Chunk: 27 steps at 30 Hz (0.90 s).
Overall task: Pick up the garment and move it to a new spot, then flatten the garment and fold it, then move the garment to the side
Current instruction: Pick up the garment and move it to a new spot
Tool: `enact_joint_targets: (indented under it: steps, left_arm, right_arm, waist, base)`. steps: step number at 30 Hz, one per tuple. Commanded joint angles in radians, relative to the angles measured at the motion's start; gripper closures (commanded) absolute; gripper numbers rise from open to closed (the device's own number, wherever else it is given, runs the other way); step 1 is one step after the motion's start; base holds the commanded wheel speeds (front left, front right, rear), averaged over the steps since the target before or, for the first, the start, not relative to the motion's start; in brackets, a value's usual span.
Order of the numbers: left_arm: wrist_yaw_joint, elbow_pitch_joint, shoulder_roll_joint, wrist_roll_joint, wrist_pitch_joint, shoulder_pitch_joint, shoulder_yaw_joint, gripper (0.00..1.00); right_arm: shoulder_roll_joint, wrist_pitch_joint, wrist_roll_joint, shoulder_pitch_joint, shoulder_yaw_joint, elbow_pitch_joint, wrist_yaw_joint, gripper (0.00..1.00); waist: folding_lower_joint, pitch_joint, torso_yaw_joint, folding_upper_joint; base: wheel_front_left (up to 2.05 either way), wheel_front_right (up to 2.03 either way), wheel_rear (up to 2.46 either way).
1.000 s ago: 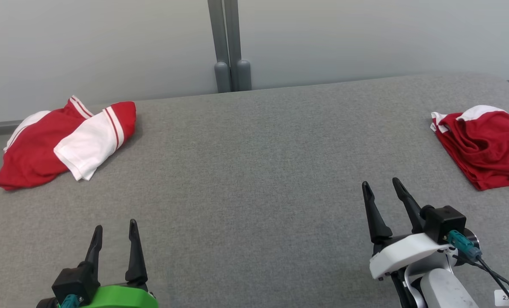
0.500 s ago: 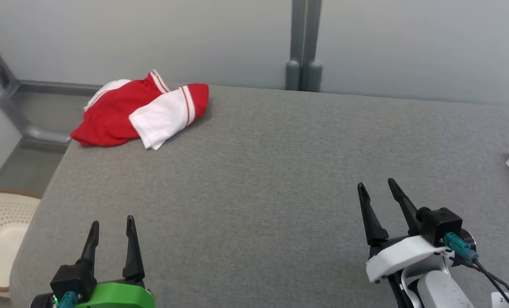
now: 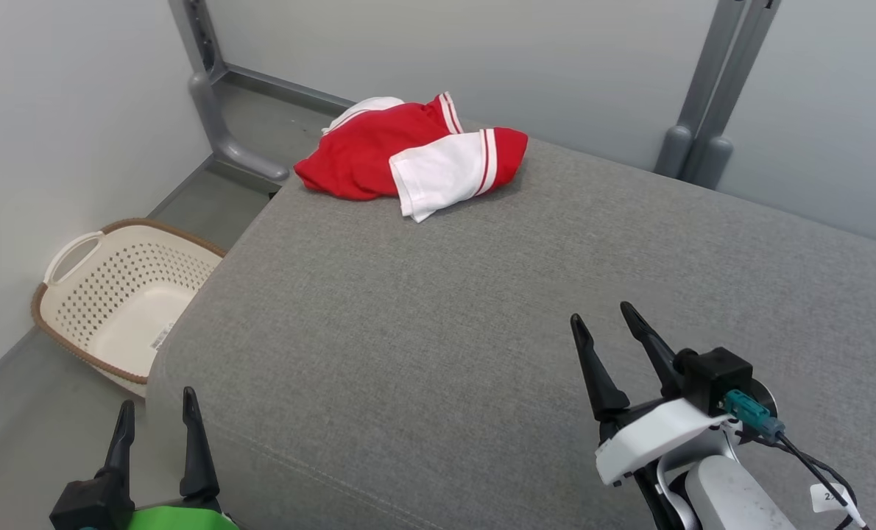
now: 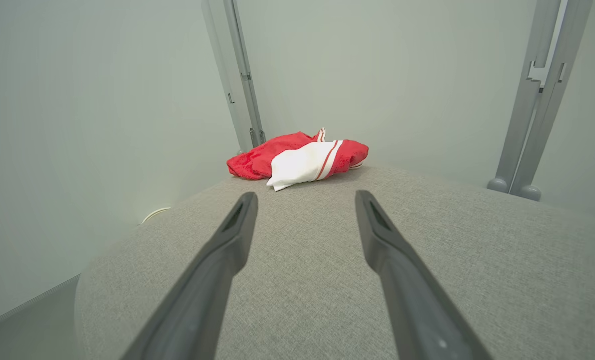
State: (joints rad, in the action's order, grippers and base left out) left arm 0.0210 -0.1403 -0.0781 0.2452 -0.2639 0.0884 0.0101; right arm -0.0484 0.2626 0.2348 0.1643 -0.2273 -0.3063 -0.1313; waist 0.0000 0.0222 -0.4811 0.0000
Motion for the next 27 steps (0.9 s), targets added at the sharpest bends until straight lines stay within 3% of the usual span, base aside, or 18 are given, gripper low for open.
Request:
enact_joint_targets:
  steps: [1,9,13,19,27]
  left_arm:
    - [0.005,0.009,0.001,0.006,0.0,0.014,0.006,0.0]
    - [0.018,0.039,0.014,0.006,0.0,0.033,-0.002,0.0]
    - [0.001,0.02,-0.004,0.009,0.006,-0.007,-0.012,0.0]
    - [-0.033,-0.006,-0.086,-0.016,0.028,-0.151,-0.012,0.0]
    - [-0.106,-0.099,-0.235,-0.059,0.126,-0.53,-0.047,0.0]
  right_arm:
    - [-0.004,0.003,0.003,0.013,-0.005,-0.008,0.001,0.0]
    - [-0.004,0.003,-0.005,0.036,-0.011,-0.02,0.001,0.0]
    - [-0.004,0.003,-0.031,0.025,0.019,-0.01,0.001,0.0]
    - [-0.005,-0.007,-0.093,0.063,0.034,0.033,0.001,0.0]
    - [-0.015,-0.042,-0.16,0.127,0.039,0.11,0.001,0.0]
  waist:
    - [0.0,-0.018,-0.043,0.0]
    - [0.0,-0.044,-0.045,0.0]
    - [0.0,-0.071,-0.045,0.0]
    - [0.0,-0.18,0.023,0.0]
    - [0.0,-0.34,0.165,0.0]
  base:
    - [0.0,0.0,0.0]
    - [0.0,0.0,0.0]
    - [0.0,0.0,0.0]
    - [0.0,0.0,0.0]
    - [0.0,0.0,0.0]
